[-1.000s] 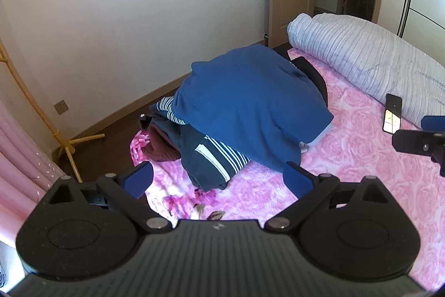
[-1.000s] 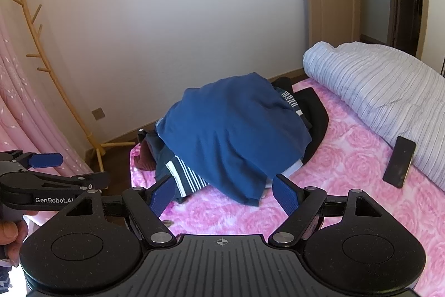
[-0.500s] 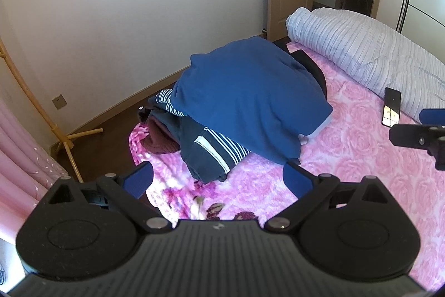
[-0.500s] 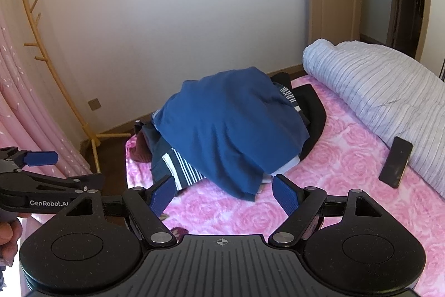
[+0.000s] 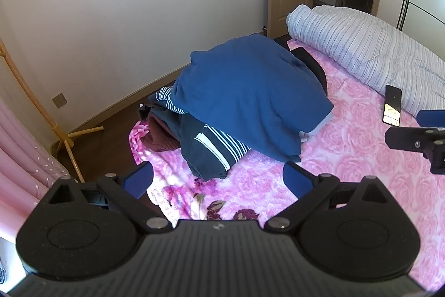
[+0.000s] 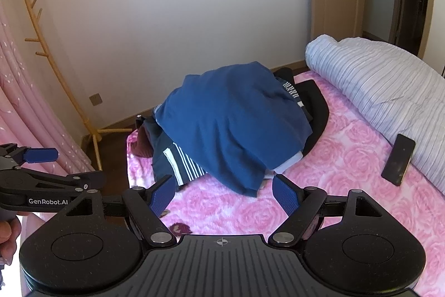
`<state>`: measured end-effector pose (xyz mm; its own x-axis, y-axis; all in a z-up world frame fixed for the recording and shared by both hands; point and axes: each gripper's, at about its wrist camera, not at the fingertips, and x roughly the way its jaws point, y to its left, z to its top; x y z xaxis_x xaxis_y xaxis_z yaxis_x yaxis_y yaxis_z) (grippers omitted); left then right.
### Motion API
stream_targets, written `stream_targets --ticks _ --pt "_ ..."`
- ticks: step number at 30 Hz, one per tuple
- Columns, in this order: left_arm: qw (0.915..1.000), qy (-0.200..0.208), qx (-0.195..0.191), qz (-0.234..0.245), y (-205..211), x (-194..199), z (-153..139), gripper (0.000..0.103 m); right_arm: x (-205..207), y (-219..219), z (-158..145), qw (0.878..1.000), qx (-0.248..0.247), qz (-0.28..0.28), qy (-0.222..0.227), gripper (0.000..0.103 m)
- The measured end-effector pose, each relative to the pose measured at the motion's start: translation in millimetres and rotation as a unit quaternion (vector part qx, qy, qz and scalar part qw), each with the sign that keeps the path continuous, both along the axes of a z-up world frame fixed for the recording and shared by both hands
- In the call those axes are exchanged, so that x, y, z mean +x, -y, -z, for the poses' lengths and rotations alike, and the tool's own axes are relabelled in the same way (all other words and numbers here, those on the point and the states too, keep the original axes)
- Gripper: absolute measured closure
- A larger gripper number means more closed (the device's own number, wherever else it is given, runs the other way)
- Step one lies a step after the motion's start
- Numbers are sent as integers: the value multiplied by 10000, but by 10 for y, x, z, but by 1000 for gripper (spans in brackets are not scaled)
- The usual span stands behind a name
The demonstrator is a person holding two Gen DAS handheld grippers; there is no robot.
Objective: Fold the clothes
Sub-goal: 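Move both grippers toward the navy garment on top of the clothes pile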
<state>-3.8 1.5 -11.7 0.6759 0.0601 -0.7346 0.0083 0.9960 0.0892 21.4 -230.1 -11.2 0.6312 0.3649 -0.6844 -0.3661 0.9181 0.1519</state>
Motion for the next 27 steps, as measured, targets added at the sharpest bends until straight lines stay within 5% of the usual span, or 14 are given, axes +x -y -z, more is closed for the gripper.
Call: stream_targets --ticks 27 --pt "9992 -324 -15 231 -268 254 195 5 163 -277 138 9992 -174 252 -246 23"
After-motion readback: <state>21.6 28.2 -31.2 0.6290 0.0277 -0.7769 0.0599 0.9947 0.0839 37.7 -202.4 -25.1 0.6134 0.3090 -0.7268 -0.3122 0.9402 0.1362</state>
